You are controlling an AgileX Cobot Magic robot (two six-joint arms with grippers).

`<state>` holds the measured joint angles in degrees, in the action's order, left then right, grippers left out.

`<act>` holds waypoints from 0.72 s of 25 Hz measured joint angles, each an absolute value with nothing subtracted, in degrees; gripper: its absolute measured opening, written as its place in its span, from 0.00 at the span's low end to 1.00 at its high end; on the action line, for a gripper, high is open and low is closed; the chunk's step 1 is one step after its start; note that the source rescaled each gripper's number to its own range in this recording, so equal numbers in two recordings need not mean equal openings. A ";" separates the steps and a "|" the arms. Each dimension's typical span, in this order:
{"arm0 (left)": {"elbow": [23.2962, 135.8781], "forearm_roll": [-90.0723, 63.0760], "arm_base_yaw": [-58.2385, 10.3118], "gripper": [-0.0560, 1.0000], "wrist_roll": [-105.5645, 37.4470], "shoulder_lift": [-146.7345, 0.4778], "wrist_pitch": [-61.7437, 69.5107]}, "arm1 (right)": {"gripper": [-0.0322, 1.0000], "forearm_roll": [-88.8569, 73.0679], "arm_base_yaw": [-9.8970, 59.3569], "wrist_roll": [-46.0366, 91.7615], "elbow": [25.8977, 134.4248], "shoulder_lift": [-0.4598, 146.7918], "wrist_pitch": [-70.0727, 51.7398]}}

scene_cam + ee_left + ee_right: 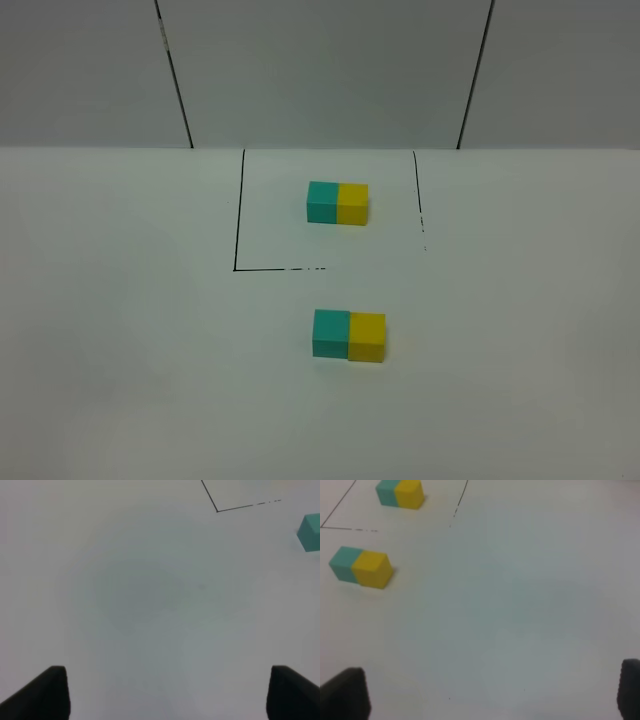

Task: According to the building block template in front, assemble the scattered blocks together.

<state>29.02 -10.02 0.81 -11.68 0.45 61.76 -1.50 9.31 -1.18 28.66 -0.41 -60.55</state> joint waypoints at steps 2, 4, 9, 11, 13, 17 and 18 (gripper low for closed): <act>29.02 -10.02 0.81 0.76 -11.68 0.45 61.76 | 1.00 -1.50 9.31 -1.14 28.66 -0.41 -60.55; 29.02 -10.02 0.81 0.76 -11.68 0.45 61.76 | 1.00 -1.50 9.31 -1.14 28.66 -0.41 -60.55; 29.02 -10.02 0.81 0.76 -11.68 0.45 61.76 | 1.00 -1.50 9.31 -1.07 28.66 -0.41 -60.55; 29.02 -10.02 0.81 0.76 -11.68 0.45 61.76 | 1.00 -1.50 9.31 -0.96 28.66 -0.41 -60.55; 29.02 -10.02 0.81 0.76 -11.68 0.45 61.76 | 1.00 -1.50 9.31 -0.96 28.66 -0.41 -60.55; 29.02 -10.02 0.81 0.76 -11.68 0.45 61.76 | 1.00 -1.50 9.31 -0.96 28.66 -0.41 -60.55; 29.02 -10.02 0.81 0.76 -11.68 0.45 61.76 | 1.00 -1.50 9.25 -0.96 28.66 -0.41 -60.55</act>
